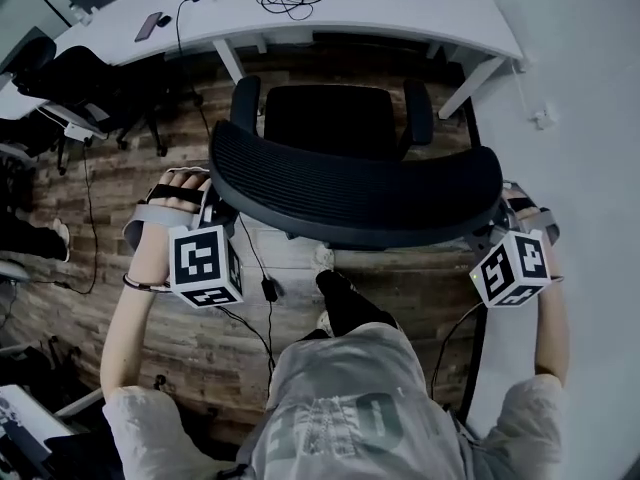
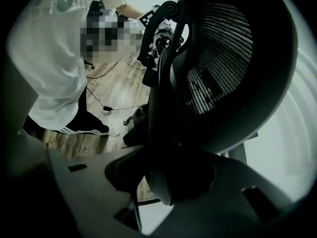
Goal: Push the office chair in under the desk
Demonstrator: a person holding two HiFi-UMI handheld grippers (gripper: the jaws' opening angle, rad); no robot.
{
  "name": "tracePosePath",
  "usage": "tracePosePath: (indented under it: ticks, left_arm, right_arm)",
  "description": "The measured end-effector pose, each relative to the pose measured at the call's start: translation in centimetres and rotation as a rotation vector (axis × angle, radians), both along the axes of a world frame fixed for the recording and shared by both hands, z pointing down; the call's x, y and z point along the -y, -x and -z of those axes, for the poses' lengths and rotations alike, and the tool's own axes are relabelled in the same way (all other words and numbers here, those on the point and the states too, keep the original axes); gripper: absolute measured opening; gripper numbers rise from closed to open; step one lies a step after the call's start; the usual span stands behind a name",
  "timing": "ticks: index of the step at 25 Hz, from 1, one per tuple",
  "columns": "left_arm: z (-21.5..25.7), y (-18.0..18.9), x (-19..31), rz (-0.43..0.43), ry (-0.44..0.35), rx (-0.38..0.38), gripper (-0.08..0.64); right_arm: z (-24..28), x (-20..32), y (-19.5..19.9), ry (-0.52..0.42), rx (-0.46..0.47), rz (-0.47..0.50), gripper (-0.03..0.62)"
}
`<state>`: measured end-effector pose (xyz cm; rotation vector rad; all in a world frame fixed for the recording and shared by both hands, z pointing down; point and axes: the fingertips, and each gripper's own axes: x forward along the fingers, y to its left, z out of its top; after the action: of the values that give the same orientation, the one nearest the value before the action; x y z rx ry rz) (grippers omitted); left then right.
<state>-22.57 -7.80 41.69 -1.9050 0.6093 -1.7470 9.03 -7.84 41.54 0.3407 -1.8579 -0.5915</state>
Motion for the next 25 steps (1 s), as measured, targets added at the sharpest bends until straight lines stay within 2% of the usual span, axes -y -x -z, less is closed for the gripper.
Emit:
tracePosePath:
  ticks: [7, 11, 19, 25]
  left_arm:
    - [-0.4, 0.9, 7.5, -0.05, -0.024, -0.022, 0.16]
    - [-0.3, 1.8, 12.8, -0.038, -0.064, -0.01, 0.161]
    - [-0.3, -1.3, 21.4, -0.081, -0.077, -0.016, 0.158]
    - [-0.4, -2.5, 26.8, -0.075, -0.061, -0.008, 0.156]
  right_arm:
    - [-0.4, 6.6, 0.7, 0.006, -0.025, -0.064, 0.146]
    - [-0.4, 11.5, 1.3, 0.001, -0.036, -0.075, 0.146]
    - [-0.7, 21.5, -1.5, -0.034, -0.022, -0.129, 0.153]
    - [-0.6, 27.1, -2.5, -0.044, -0.002, -0.132, 0.158]
